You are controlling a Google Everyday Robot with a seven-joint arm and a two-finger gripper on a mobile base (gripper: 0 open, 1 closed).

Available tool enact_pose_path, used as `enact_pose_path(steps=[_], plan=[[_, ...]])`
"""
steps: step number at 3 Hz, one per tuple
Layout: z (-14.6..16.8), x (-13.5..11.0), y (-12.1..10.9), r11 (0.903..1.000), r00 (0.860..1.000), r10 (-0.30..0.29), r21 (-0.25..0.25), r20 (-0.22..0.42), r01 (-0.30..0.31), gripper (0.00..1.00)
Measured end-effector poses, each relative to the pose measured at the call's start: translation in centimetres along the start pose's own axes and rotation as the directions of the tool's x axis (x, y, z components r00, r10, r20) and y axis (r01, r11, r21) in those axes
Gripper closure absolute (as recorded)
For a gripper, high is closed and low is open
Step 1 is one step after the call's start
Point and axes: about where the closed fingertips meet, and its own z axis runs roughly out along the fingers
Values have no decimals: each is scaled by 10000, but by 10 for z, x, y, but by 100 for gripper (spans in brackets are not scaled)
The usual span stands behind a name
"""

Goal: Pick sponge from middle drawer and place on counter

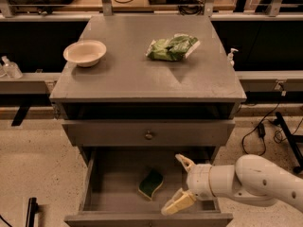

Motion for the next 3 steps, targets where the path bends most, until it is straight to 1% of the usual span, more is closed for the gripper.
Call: enact_pose_path(steps=[1, 2, 3], plan=[[46, 33, -2, 9997, 9994, 160, 182, -321, -154, 0], [73, 60, -14, 9959, 9974, 403, 834, -601, -352, 0], [92, 77, -33, 9894, 9958, 706, 1312, -588, -624, 0]])
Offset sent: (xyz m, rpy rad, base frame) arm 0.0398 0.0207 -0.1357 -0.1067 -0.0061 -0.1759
